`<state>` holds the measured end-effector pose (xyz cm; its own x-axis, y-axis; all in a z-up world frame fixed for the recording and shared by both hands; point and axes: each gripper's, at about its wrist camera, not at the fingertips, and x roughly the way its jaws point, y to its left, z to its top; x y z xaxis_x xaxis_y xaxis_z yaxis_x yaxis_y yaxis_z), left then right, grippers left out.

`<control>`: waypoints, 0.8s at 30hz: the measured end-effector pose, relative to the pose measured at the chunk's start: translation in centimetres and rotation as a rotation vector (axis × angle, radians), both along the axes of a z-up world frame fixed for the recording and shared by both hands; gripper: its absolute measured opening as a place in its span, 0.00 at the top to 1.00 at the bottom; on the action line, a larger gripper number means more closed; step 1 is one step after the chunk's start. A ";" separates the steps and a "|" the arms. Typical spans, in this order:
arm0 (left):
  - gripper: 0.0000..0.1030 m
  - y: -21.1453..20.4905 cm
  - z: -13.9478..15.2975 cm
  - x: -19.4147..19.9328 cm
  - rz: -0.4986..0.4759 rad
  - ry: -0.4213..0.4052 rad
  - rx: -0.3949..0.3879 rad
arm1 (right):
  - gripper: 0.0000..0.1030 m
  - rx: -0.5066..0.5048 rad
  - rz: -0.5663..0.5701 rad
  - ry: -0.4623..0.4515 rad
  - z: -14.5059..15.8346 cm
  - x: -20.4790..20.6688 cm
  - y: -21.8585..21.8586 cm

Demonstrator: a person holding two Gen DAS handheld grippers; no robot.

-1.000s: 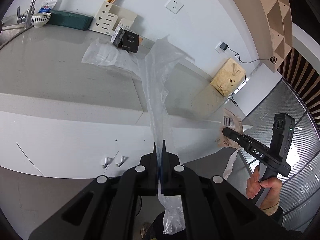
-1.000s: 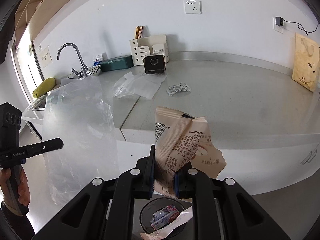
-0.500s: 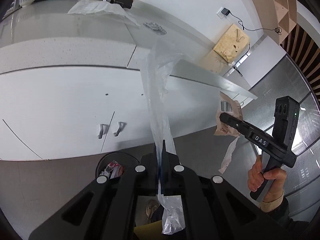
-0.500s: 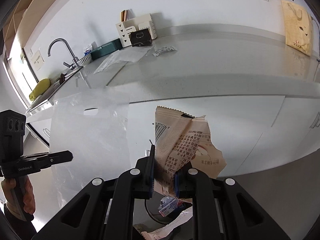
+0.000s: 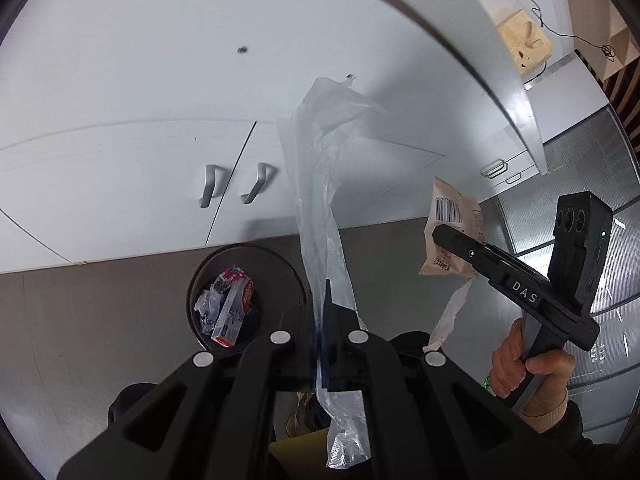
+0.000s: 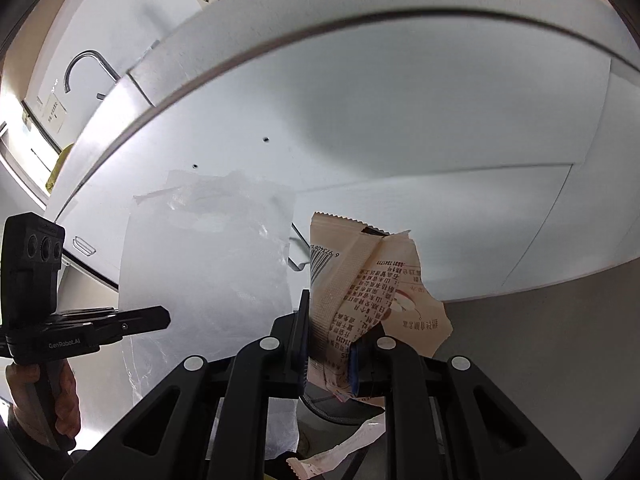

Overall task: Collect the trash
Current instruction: 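Carry the plastic sheet and paper wrapper down toward the wastebasket with both grippers, then open both grippers over the wastebasket to drop the sheet and wrapper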

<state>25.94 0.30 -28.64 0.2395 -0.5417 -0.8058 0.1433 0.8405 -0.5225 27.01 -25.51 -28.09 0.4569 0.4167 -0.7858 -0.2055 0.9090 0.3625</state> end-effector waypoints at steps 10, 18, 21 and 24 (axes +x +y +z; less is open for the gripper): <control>0.99 -1.4 -11.6 2.2 -0.001 0.175 0.050 | 0.82 0.039 -0.050 0.212 -12.0 3.4 0.8; 0.99 -1.5 -21.5 3.8 0.058 0.318 0.091 | 0.81 0.057 -0.125 0.402 -22.2 3.9 1.6; 0.99 -1.7 -24.8 4.0 0.072 0.374 0.095 | 0.81 0.070 -0.144 0.483 -25.8 3.8 2.1; 0.98 -1.7 -27.3 3.9 0.065 0.415 0.125 | 0.81 0.035 -0.139 0.531 -28.3 3.6 2.8</control>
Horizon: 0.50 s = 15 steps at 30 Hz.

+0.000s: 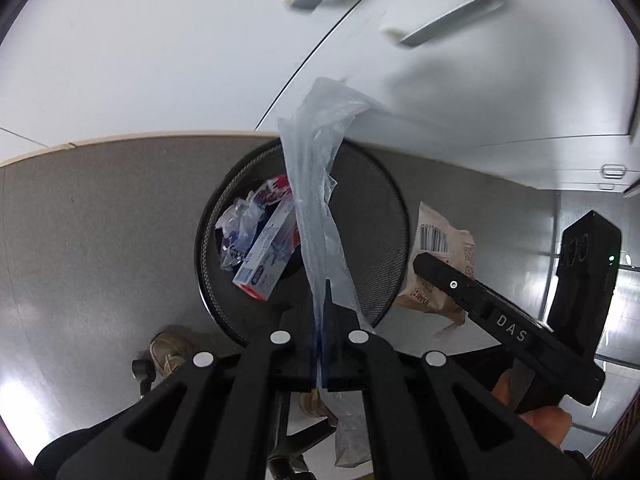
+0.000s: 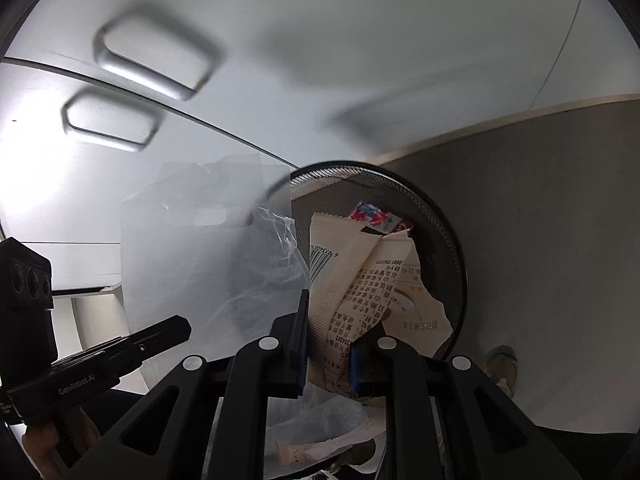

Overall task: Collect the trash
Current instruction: 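Open both grippers over the wastebasket to drop the sheet and wrapper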

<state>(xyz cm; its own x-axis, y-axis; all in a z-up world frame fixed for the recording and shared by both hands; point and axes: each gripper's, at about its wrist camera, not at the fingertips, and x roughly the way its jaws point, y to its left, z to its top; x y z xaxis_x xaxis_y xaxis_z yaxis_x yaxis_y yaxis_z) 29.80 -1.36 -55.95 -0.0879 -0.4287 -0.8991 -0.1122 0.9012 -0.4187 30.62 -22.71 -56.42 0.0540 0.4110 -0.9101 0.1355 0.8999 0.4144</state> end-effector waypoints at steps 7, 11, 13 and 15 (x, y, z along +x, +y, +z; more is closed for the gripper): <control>0.98 -1.2 -4.7 0.2 -0.022 0.095 0.055 | 0.78 -0.022 -0.007 0.102 -4.0 1.2 0.7; 0.96 -1.3 -5.2 0.2 -0.016 0.081 0.059 | 0.76 -0.005 -0.028 0.168 -5.5 1.0 0.6; 0.96 -0.9 -5.3 0.3 -0.007 0.094 0.062 | 0.72 -0.017 -0.033 0.173 -5.7 0.9 0.3; 0.92 -1.0 -5.2 0.2 0.007 0.106 0.055 | 0.66 -0.018 -0.037 0.175 -5.8 0.6 0.3</control>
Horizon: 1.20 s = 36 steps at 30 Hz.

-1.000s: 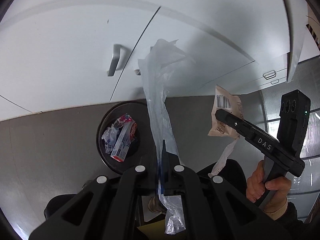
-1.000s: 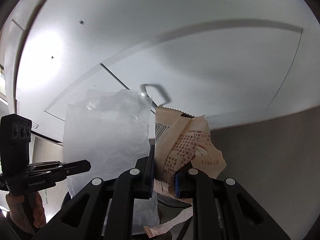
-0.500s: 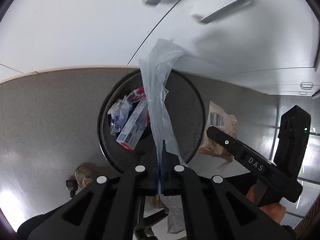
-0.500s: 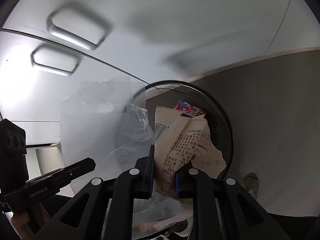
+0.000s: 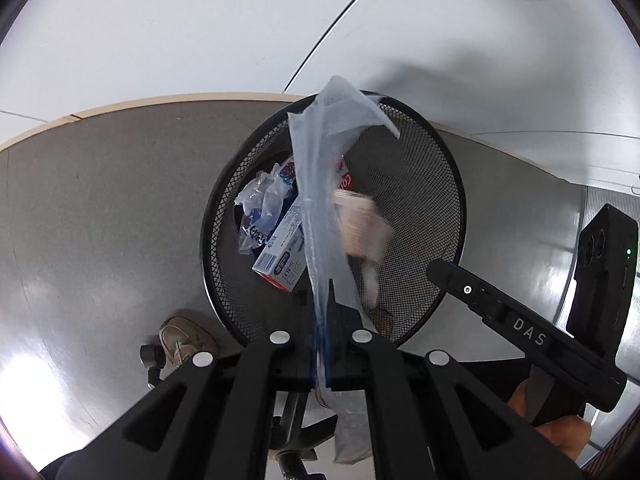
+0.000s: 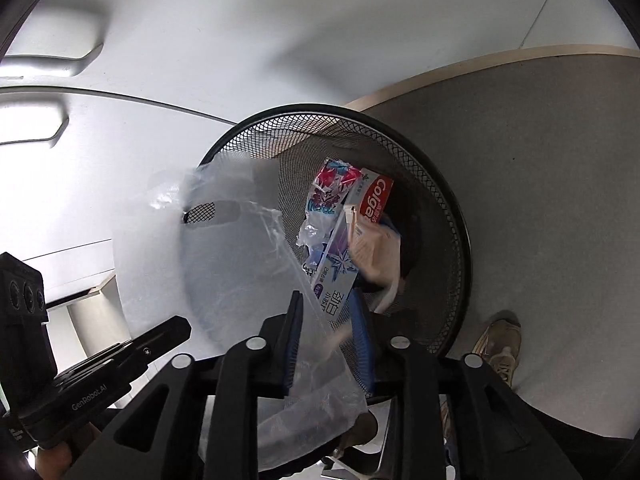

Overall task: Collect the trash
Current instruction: 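Open both grippers over the wastebasket to drop the sheet and wrapper, then raise both tools back toward the counter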

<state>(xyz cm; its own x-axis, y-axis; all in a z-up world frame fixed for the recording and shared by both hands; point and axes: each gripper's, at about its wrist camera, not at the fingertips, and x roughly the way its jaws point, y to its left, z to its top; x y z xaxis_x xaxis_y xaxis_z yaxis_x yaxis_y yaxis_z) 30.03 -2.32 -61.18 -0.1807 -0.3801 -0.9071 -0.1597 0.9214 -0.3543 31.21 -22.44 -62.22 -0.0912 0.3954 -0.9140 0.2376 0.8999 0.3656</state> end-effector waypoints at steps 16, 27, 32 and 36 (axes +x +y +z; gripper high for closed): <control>0.04 -0.5 0.0 -0.7 -0.033 -0.013 0.009 | 0.06 -0.044 -0.157 0.013 0.2 0.2 -2.9; 0.04 0.5 0.2 -0.4 -0.013 -0.020 0.004 | 0.03 0.015 -0.222 0.047 -0.8 -0.1 -3.5; 0.04 0.9 0.8 -0.4 0.001 -0.029 0.000 | 0.03 0.006 -0.216 0.039 -0.7 0.0 -3.3; 0.04 1.1 2.1 -0.7 0.021 -0.048 -0.023 | 0.03 -0.012 -0.189 -0.002 0.5 0.2 -3.2</control>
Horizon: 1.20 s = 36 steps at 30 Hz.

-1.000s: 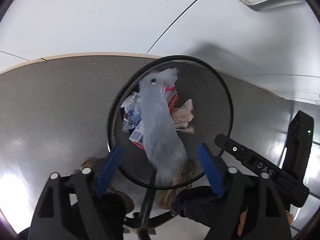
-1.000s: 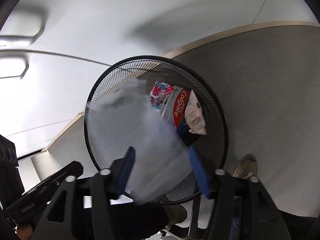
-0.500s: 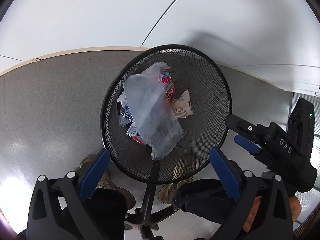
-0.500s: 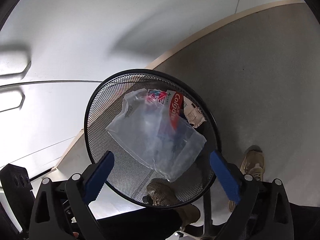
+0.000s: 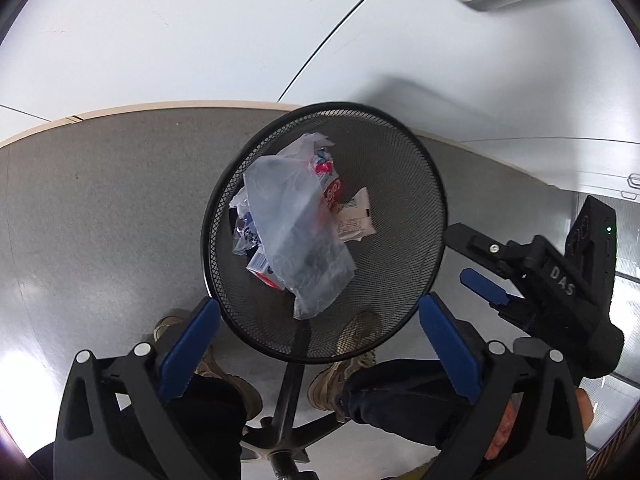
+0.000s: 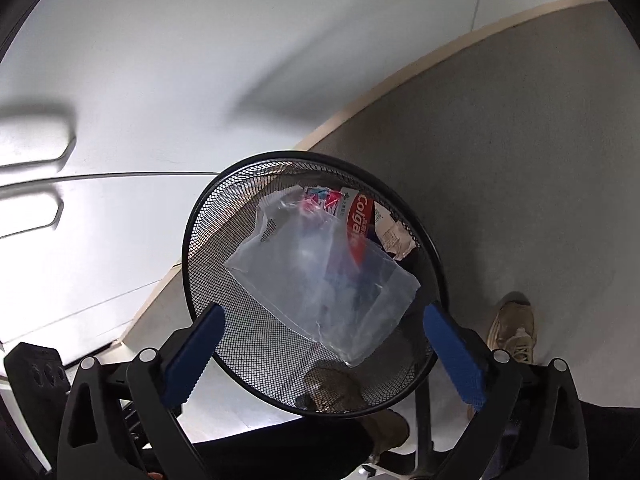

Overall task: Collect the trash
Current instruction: 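Raise both tools back toward the counter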

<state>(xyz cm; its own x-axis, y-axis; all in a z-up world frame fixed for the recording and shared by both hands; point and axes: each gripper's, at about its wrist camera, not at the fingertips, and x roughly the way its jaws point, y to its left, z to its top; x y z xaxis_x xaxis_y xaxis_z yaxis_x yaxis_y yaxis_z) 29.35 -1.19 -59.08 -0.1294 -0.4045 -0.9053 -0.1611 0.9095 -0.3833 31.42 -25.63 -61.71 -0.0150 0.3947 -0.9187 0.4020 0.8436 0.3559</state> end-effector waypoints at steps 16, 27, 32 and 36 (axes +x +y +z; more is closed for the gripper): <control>0.04 1.9 14.5 -2.6 0.026 -0.214 0.000 | 0.03 0.004 0.069 -0.178 11.4 -1.8 -0.3; 0.04 3.3 25.6 -5.3 0.044 -0.402 0.060 | 0.03 -0.017 0.136 -0.339 22.0 -4.2 0.5; 0.04 4.7 31.1 -6.2 0.080 -0.511 0.060 | 0.03 -0.035 0.159 -0.455 28.1 -5.5 0.3; 0.04 5.9 36.4 -7.3 0.099 -0.622 0.072 | 0.03 -0.031 0.188 -0.557 33.7 -6.4 0.1</control>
